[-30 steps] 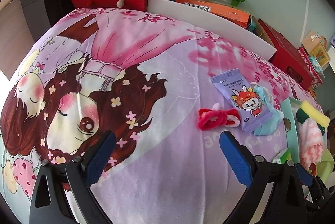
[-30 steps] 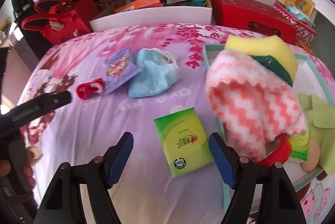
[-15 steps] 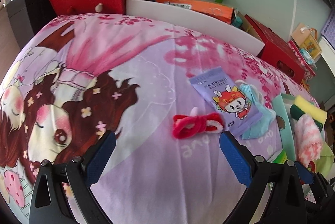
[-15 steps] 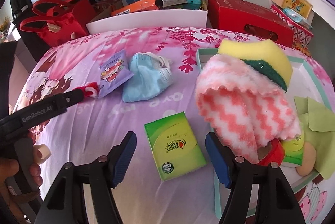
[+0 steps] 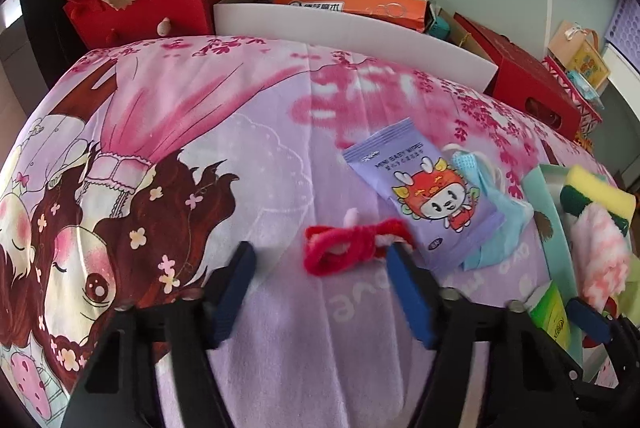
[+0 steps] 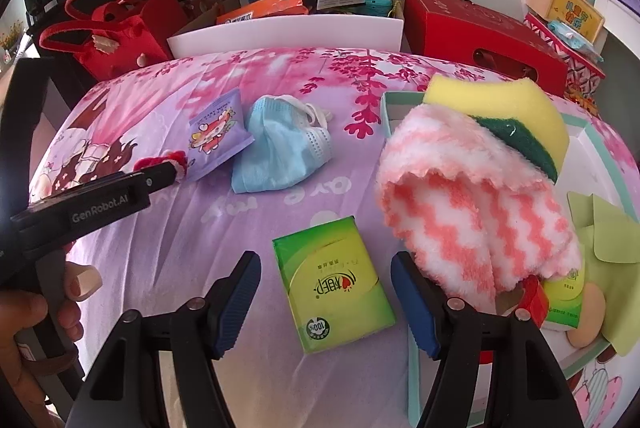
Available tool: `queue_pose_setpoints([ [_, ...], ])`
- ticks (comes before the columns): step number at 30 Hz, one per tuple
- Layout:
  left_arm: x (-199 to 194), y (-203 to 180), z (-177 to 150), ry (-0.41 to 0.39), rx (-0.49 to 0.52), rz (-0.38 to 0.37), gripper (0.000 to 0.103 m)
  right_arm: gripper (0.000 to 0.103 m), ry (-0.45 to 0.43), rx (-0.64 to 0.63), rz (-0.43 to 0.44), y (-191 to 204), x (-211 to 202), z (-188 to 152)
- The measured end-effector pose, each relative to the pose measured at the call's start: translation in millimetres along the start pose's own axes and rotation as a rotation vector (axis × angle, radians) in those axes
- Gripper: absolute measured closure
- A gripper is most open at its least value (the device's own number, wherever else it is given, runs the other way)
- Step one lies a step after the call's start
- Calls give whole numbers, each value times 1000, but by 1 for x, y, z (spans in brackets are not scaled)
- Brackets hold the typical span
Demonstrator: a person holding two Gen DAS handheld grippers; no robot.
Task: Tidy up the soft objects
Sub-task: 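Move the left tool to the red hair tie while the right tool moves to the green tissue pack, then grasp the green tissue pack with the right tool while the left tool grasps the red hair tie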
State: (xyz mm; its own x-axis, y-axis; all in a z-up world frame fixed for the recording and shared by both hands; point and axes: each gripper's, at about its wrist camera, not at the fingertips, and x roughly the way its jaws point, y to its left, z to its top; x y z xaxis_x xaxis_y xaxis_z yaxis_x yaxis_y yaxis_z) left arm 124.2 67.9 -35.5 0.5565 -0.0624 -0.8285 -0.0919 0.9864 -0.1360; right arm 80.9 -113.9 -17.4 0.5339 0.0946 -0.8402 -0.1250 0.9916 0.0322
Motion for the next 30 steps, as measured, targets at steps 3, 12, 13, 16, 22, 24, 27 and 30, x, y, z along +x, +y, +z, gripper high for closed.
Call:
queue_pose_setpoints([
  [3, -2, -1, 0, -8, 2, -24, 63, 32, 6, -8, -2, 1, 0, 0],
  [12, -3, -1, 0, -4, 1, -45, 74, 32, 79, 43, 118, 1, 8, -3],
  [13, -2, 0, -1, -2, -2, -49, 74, 33, 77, 42, 107, 2, 9, -4],
  [16, -3, -1, -1, -3, 4, -44, 74, 47, 79, 44, 86, 1, 11, -4],
  [22, -1, 1, -1, -1, -8, -49, 75, 53, 83, 41, 59, -1, 12, -5],
  [24, 1, 1, -1, 0, -15, -50, 74, 53, 84, 34, 53, 0, 12, -6],
  [27, 2, 2, 0, -2, -26, -55, 75, 53, 84, 34, 54, -1, 13, -6],
  [30, 4, 3, 0, -9, -38, -59, 75, 53, 84, 31, 51, 1, 14, -5],
])
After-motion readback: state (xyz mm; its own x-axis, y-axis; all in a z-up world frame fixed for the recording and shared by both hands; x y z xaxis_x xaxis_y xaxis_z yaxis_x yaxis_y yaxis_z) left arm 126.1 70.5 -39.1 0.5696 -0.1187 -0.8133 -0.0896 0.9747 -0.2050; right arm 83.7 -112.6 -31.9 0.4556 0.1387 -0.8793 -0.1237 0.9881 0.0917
